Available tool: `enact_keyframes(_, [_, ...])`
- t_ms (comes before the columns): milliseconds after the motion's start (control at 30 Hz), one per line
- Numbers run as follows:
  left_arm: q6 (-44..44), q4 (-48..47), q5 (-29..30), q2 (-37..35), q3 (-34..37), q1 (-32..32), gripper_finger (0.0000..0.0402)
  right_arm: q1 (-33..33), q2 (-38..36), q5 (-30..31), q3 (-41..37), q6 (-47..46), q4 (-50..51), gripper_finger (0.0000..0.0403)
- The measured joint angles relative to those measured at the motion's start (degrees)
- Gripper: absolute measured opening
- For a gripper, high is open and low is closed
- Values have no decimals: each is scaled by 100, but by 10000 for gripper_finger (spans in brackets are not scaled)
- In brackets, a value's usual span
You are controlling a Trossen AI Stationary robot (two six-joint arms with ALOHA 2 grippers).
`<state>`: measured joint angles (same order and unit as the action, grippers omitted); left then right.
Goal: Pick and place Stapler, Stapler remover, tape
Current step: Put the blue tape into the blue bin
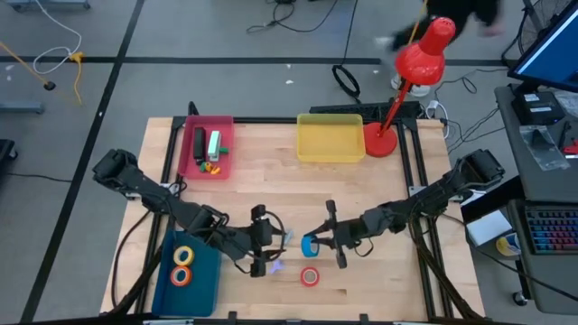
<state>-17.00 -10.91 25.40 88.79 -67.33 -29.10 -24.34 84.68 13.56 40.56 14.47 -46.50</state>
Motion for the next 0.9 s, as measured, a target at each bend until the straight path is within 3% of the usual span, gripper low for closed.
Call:
enact_keyframes(367, [267, 437, -20, 0, 0, 184, 209, 84, 237, 19, 2, 1011, -1232, 33])
enact_keyframes(900, [448, 723, -158, 0, 0, 310, 209, 460, 911, -164, 7, 1175, -2687, 33])
